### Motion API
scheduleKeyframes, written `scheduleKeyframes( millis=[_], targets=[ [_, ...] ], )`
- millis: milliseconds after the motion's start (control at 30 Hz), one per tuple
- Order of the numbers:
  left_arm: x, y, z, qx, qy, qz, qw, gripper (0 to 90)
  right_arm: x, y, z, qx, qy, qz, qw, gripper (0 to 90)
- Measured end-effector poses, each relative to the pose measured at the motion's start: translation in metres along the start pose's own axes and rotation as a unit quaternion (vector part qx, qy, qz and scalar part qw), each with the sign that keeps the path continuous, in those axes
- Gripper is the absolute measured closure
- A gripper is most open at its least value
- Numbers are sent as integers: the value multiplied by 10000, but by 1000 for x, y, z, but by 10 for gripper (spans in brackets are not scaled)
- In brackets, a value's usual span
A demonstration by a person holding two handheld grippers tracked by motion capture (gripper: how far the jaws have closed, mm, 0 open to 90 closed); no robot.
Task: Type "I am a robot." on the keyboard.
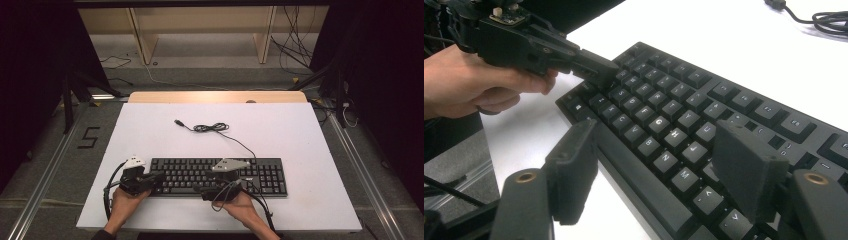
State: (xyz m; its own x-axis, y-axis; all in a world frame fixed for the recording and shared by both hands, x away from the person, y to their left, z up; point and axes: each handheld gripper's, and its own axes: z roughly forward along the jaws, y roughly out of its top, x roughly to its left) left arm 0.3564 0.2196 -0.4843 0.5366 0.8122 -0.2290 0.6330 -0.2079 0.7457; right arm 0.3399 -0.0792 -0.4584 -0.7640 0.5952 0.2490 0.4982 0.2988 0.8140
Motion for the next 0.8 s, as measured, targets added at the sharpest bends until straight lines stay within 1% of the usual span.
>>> scheduleKeyframes(
  millis=[200, 433, 567, 733, 767, 800],
  targets=[
    [0, 0, 0, 13, 0, 10, 10000, 889, 1, 0, -1, -24, 8, -16, 10000, 351],
    [0, -1, 3, 106, -6, -39, 9999, 891, 2, 0, -2, -41, 3, -24, 10000, 349],
    [1, -1, 3, 111, -5, -47, 9999, 891, 2, 0, -3, -47, 5, -21, 10000, 348],
    [0, 0, 2, 62, -10, -45, 10000, 888, 1, 0, -4, -52, -5, -22, 10000, 348],
    [0, 0, 1, 27, -29, -50, 10000, 860, 1, 0, -4, -61, -10, -22, 10000, 348],
    [0, 0, 0, -29, -44, -45, 10000, 851, 1, 0, -5, -62, -15, -20, 10000, 347]
  ],
)
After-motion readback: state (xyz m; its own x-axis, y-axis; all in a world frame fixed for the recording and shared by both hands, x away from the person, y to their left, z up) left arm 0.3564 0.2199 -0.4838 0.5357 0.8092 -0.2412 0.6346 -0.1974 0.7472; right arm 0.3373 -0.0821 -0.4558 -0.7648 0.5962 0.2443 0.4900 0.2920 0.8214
